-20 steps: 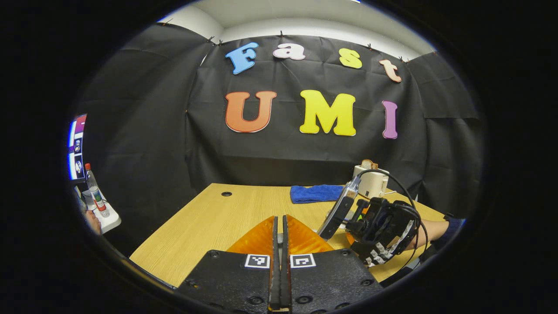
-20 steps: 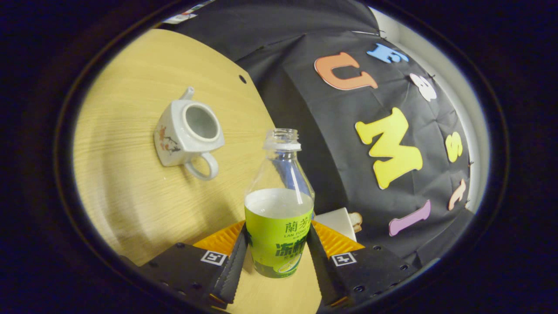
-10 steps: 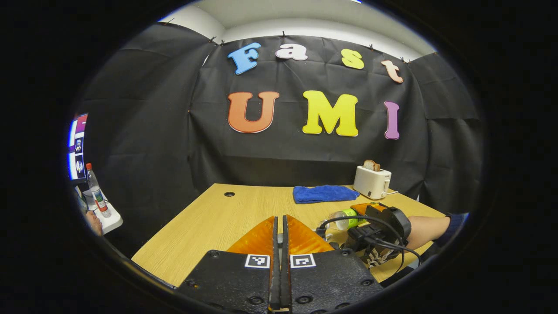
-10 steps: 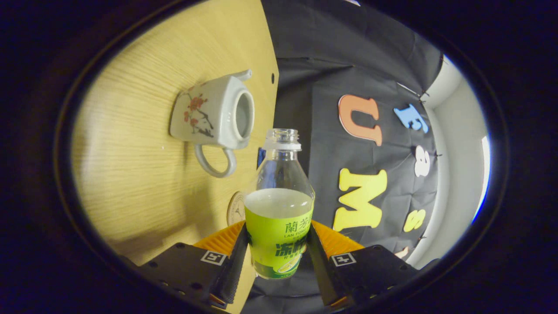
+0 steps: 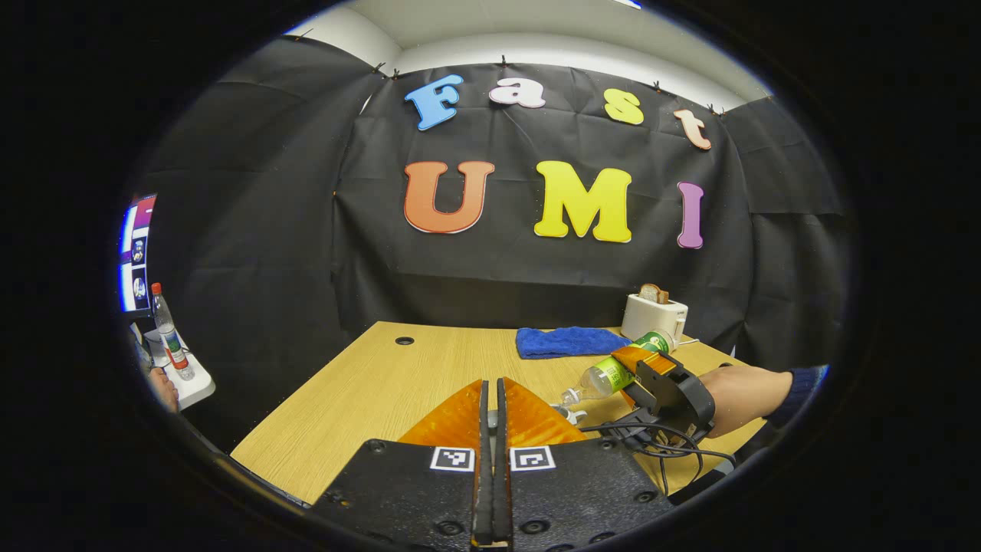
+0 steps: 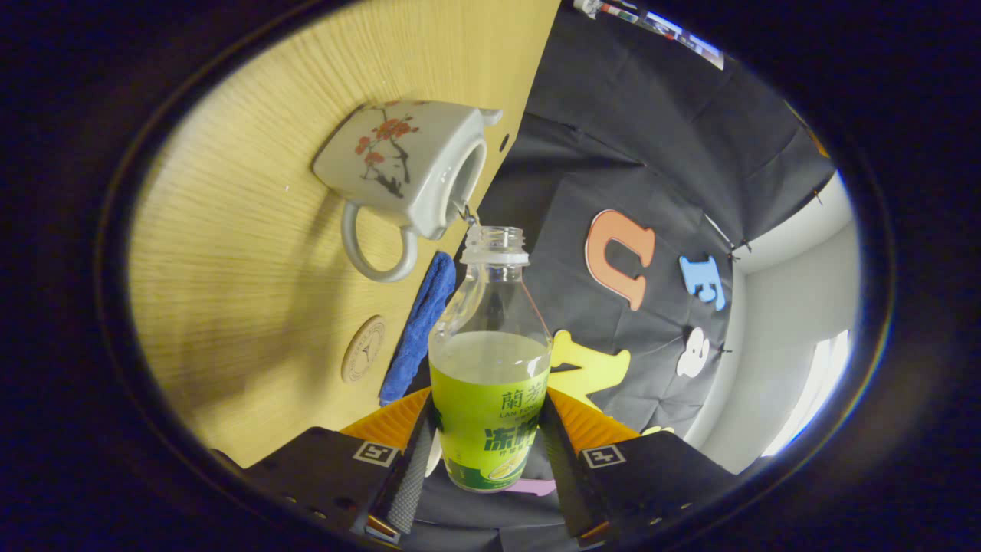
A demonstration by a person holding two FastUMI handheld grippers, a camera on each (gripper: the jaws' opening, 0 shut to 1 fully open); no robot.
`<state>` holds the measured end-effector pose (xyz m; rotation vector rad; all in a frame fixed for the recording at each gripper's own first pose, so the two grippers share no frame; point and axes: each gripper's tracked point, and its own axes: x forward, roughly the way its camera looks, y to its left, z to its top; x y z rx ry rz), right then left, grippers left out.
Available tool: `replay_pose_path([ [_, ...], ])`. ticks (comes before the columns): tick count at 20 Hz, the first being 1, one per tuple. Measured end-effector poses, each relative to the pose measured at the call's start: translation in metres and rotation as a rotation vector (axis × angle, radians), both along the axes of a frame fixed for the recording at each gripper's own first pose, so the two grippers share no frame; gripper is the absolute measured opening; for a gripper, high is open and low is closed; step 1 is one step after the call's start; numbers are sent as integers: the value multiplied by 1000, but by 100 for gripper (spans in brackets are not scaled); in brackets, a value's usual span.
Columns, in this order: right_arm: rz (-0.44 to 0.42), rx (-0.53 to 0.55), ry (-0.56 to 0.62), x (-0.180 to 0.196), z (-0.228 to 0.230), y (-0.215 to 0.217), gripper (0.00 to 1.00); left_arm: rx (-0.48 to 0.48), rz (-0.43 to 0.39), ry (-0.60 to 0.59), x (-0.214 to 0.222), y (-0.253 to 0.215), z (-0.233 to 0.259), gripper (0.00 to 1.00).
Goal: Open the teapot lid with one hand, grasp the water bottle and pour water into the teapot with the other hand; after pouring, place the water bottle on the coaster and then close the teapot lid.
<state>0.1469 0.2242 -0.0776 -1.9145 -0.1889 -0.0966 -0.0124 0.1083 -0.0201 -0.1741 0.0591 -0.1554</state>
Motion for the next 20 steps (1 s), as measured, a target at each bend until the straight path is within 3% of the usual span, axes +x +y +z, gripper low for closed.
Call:
replay_pose_path([
  [13,83,-172,-162,-11,37,28,71,45,-26,1,1,-11,-2,3],
  [20,101,-196,-187,-13,45,32,72,40,-21,15,5,-8,-7,3],
])
